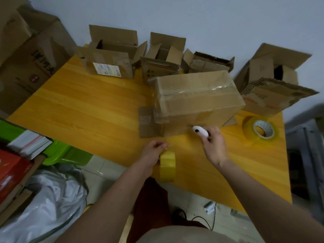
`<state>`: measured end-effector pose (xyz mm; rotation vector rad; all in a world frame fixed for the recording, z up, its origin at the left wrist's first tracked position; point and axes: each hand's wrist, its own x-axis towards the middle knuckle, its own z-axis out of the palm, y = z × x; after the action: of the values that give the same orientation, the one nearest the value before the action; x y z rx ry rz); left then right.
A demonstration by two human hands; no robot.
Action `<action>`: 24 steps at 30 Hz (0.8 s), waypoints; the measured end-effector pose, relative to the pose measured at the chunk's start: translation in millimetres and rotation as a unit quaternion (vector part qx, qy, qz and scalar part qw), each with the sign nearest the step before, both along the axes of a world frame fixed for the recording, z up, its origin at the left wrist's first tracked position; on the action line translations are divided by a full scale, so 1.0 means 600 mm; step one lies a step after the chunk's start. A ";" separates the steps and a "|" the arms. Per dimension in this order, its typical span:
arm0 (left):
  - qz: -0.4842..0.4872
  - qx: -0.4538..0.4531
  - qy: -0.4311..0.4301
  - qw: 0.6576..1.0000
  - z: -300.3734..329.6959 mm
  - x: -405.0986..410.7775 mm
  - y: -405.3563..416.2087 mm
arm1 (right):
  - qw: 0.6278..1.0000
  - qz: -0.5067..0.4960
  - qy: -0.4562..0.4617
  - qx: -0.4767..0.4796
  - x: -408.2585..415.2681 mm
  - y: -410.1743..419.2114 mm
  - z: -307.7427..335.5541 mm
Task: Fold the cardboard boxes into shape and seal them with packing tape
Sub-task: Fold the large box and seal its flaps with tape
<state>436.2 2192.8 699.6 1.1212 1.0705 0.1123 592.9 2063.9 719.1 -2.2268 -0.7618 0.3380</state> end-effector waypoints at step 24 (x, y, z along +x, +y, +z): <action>-0.239 0.045 -0.104 0.964 0.085 0.133 -0.172 | 0.896 -0.138 0.372 0.200 -0.002 -0.176 0.072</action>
<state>515.9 2089.7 750.9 1.3881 0.5917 -0.1036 591.6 1958.6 762.3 -1.5885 -0.0781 0.7557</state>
